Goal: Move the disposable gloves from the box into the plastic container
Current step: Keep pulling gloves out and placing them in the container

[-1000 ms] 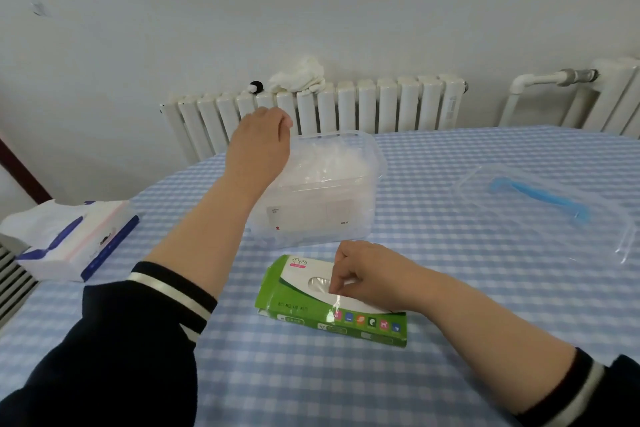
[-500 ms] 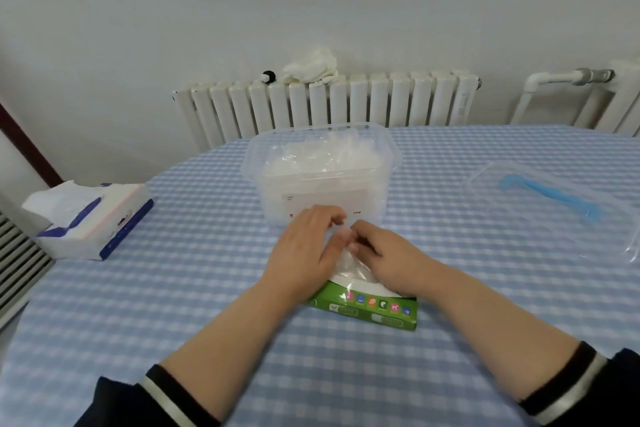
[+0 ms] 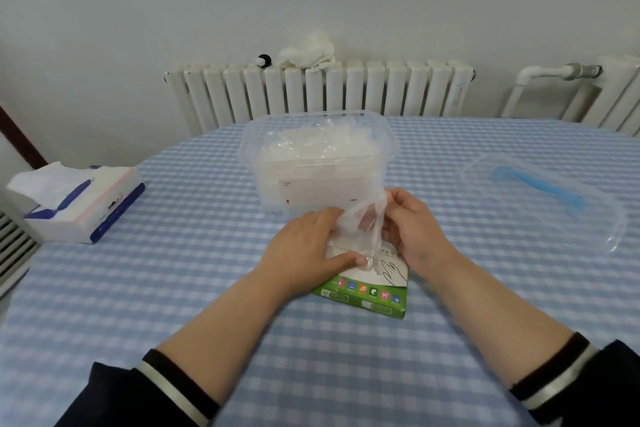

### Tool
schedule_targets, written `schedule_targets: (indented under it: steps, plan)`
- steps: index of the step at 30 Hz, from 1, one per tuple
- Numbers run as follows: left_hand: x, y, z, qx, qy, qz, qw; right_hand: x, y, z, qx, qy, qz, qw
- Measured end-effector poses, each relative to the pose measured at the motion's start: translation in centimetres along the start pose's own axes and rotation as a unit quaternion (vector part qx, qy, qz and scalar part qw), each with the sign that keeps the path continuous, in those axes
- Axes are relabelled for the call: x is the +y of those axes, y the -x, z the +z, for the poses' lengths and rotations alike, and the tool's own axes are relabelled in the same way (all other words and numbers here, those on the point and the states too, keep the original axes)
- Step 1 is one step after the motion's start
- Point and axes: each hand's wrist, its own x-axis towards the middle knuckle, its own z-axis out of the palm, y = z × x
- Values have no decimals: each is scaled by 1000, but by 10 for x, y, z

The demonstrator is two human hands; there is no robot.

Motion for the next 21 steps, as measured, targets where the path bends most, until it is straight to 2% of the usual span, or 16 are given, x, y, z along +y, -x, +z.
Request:
schedule_targets:
  steps: [4,8,11,13,17,19,21]
  plan:
    - [-1,0,0,6,12,-14,1000,-7,0,-3,3,-136,19,990]
    - [-3,-1,0,2,29,-15,999,-17,2,-7,-5,-272,49,961]
    - [-3,-1,1,3,28,-3,1000,-26,2,-12,-15,-292,31,956]
    - [-2,1,1,41,105,10,994,-31,2,-14,-13,-280,20,960]
    - [6,1,-11,172,336,-16,926,-35,6,-12,-53,-268,22,962]
    - [15,-6,-25,172,403,-48,897,-35,8,-11,-87,-257,29,962]
    - [26,-11,-37,147,436,-61,886,-34,9,-9,-120,-238,41,963]
